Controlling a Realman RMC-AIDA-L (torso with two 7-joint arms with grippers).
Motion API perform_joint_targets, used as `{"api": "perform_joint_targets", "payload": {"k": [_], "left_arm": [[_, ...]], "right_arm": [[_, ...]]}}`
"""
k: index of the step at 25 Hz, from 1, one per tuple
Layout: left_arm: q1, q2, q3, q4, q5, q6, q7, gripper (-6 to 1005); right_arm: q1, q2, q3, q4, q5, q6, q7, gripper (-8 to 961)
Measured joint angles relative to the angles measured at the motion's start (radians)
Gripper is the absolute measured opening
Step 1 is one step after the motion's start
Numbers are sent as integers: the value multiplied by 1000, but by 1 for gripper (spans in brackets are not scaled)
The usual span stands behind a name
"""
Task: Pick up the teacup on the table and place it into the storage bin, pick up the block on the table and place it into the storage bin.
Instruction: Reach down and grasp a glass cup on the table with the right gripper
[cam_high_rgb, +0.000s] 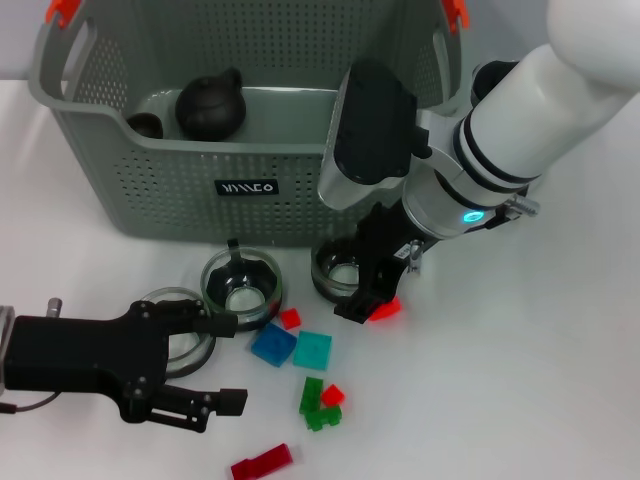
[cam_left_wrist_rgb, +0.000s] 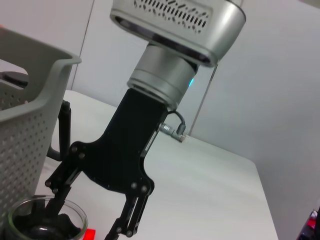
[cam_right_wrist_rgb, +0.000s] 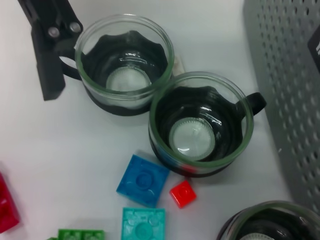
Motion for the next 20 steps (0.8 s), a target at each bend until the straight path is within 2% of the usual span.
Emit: {"api": "perform_joint_targets", "payload": {"k": [20], "left_arm": [[0, -2, -1, 12, 0, -10, 4, 872]], "right_arm": [[15, 0, -48, 41, 0, 66, -78, 857]]}}
